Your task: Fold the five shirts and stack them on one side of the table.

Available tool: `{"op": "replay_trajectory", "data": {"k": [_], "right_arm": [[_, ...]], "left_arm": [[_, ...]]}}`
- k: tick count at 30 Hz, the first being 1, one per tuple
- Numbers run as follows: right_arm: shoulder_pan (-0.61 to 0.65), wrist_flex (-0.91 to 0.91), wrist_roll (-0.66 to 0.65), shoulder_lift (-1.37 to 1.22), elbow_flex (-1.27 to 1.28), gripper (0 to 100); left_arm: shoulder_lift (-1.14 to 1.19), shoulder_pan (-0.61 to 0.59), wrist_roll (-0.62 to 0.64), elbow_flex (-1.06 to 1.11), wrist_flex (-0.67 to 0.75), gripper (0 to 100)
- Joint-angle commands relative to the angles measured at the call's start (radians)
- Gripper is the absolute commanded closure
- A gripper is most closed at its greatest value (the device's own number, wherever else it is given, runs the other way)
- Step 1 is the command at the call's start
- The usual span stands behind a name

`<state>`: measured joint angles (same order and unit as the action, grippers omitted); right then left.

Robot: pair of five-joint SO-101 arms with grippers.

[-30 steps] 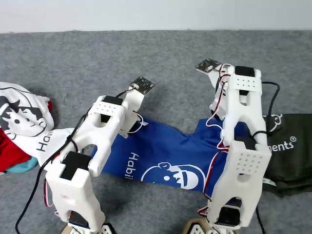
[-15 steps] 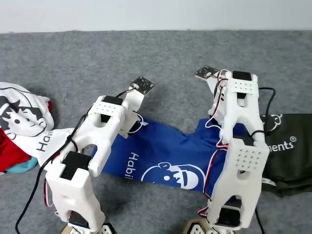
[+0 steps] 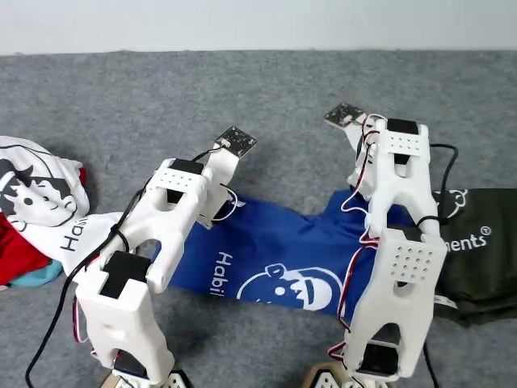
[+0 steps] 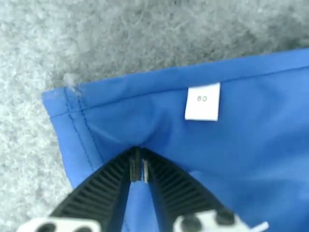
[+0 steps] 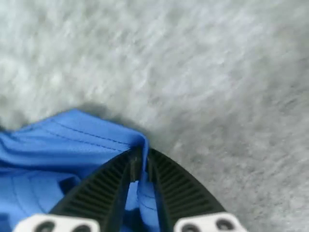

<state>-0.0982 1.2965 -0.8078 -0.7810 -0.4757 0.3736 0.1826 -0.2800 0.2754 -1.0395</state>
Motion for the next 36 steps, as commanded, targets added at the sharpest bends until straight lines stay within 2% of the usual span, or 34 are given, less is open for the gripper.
{"op": "replay_trajectory", "data": {"k": [1, 12, 15, 19, 27, 31, 34, 36], "right_arm": [[0.03, -0.085, 0.035, 0.033, -0.008, 98.8], [0.031, -0.102, 0.048, 0.035, -0.008, 98.0], [0.03, -0.019, 0.123, 0.067, -0.008, 89.3], [0.008, 0.094, 0.224, 0.182, -0.008, 76.0], [-0.005, 0.343, 0.226, 0.476, -0.005, 77.8], [-0.016, 0.432, 0.209, 0.541, -0.002, 77.8], [-0.015, 0.495, 0.161, 0.529, 0.015, 77.9], [-0.012, 0.467, 0.155, 0.518, 0.078, 77.9]], "left_arm": [[0.009, -0.005, 0.009, 0.001, 0.026, 99], [0.009, -0.005, 0.009, 0.001, 0.026, 99], [0.009, -0.015, 0.009, 0.004, 0.025, 99], [0.009, -0.091, 0.009, 0.004, 0.025, 99], [0.012, -0.212, 0.009, 0.027, -0.023, 99], [0.011, -0.258, 0.006, 0.044, -0.037, 99], [0.005, -0.256, 0.003, 0.041, -0.04, 99], [-0.002, -0.227, 0.005, 0.013, -0.032, 99]]}}
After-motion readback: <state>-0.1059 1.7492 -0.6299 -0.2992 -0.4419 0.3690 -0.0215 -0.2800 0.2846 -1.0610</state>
